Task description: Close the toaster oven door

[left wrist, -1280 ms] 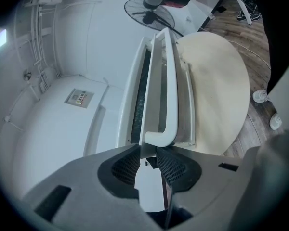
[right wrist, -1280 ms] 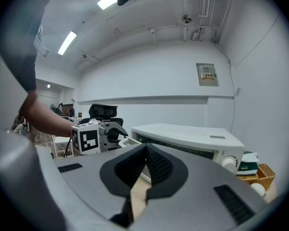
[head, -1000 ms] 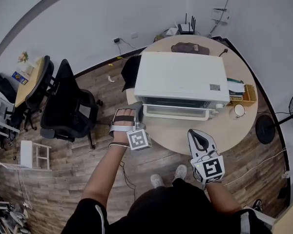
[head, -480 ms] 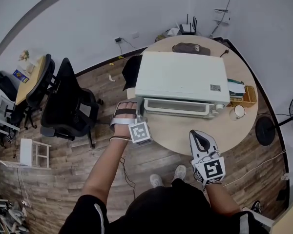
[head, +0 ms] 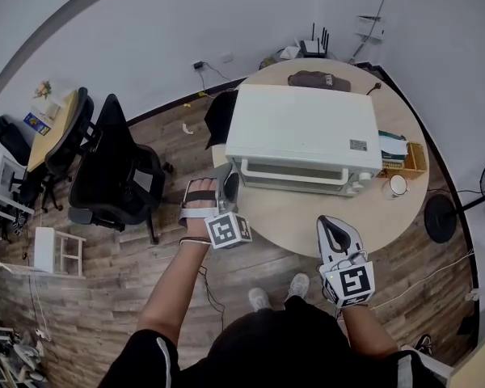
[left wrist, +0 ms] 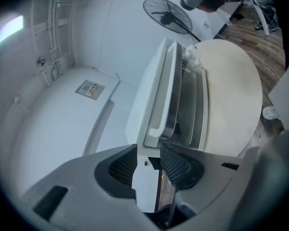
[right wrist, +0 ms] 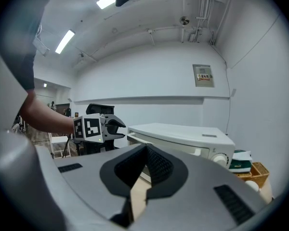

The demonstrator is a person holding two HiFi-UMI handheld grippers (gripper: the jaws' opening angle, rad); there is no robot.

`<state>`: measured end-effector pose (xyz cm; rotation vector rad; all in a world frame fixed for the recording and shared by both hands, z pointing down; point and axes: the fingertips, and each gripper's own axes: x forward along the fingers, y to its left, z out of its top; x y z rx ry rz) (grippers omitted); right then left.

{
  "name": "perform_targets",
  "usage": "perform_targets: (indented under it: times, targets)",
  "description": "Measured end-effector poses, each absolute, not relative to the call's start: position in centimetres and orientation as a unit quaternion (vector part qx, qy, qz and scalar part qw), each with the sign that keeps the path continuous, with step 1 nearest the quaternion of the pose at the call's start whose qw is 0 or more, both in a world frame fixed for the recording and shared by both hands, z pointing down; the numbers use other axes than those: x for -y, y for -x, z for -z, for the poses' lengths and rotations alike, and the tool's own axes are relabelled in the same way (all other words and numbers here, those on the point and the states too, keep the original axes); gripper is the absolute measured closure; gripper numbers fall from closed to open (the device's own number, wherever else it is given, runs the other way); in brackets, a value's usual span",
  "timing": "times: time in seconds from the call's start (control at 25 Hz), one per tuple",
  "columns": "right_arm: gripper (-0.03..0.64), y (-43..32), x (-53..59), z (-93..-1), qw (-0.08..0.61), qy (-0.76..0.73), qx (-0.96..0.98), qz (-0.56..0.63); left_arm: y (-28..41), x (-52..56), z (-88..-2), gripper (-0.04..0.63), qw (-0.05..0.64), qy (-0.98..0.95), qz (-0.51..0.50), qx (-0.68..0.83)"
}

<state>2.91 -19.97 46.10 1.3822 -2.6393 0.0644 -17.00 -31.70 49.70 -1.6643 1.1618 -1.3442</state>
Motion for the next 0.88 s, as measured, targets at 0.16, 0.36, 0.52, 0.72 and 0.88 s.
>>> perform_targets:
  times: [0.16,0.36,0.52,0.72,0.88]
  targets:
    - [0.620,-2.6,20.0,-45.7,0.080,-0.460,0.884,-0.019,17.1,29.9,-47.5,0.456,0.296,0.680,0.454,-0.494]
    - [0.620,-1.9,20.0,-45.1,0.079,-0.452,0.888,-0.009,16.2,27.5,-44.5,0.459,0.210,0.743,0.334,-0.541]
    - [0.620,-1.5,19.8,-44.6,0.076,-0.446,0.892,-0.001,15.2,25.3,-42.7,0.493,0.123,0.787,0.226,-0.561]
    - [0.620,-0.9,20.0,-43.4,0.057,-0.443,0.895,0.008,13.8,23.1,-41.5,0.577,0.032,0.809,0.124,-0.573]
    - [0.620,-0.8,20.1,-42.8,0.049,-0.443,0.895,0.013,13.0,22.0,-41.7,0.589,-0.009,0.818,0.089,-0.568]
